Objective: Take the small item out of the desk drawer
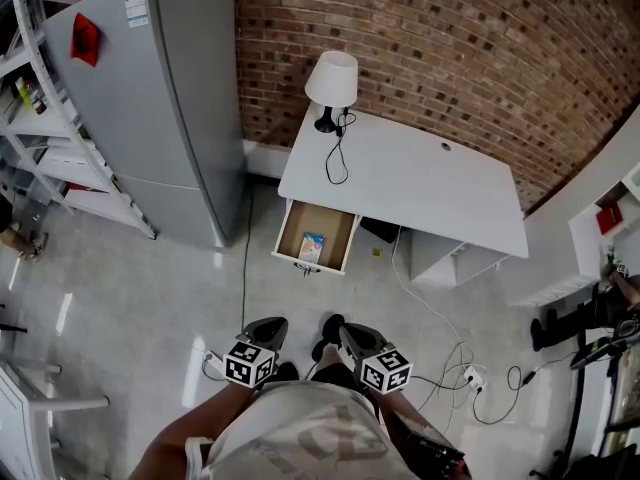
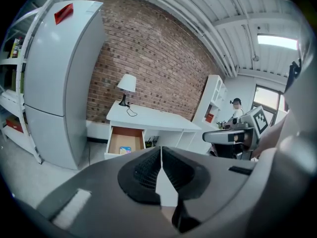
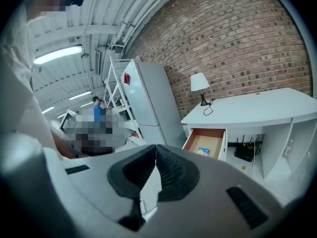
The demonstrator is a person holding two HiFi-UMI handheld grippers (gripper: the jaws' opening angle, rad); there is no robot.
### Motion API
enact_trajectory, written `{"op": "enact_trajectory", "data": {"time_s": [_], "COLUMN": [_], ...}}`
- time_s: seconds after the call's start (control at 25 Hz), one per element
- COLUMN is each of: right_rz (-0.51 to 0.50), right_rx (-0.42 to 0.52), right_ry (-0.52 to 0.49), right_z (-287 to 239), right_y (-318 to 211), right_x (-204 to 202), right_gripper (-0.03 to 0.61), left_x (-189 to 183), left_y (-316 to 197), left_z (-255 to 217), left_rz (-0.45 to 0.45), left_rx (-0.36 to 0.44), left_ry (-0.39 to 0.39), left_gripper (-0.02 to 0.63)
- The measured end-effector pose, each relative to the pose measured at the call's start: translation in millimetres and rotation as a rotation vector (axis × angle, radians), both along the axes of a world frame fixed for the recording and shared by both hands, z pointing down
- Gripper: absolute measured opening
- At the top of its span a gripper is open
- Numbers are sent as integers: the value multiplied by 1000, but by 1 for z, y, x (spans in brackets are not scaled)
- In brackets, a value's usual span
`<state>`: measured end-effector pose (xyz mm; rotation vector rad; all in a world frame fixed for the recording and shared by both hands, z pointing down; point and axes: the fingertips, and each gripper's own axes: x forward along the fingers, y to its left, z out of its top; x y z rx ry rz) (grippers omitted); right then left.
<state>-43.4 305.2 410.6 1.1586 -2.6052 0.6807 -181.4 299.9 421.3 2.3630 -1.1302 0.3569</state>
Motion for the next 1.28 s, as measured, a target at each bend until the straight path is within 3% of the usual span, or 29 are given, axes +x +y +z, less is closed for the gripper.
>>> {"op": "enact_trajectory", "data": {"time_s": [0.76,1.28], "right_rz": [12,47], "right_rx": [-44,-61], "right_ry": [-2,-13], "right_z": [14,19], "right_y": [-14,-53], "right_x": [7,37], "right_gripper": [6,6], "left_x": [11,43], "left_y": [-10,-56], "left_z": [17,22], "left_rz": [10,51], "left_rx": [-52,-69], "left_ry": [-7,-21], "left_gripper": [14,14]}}
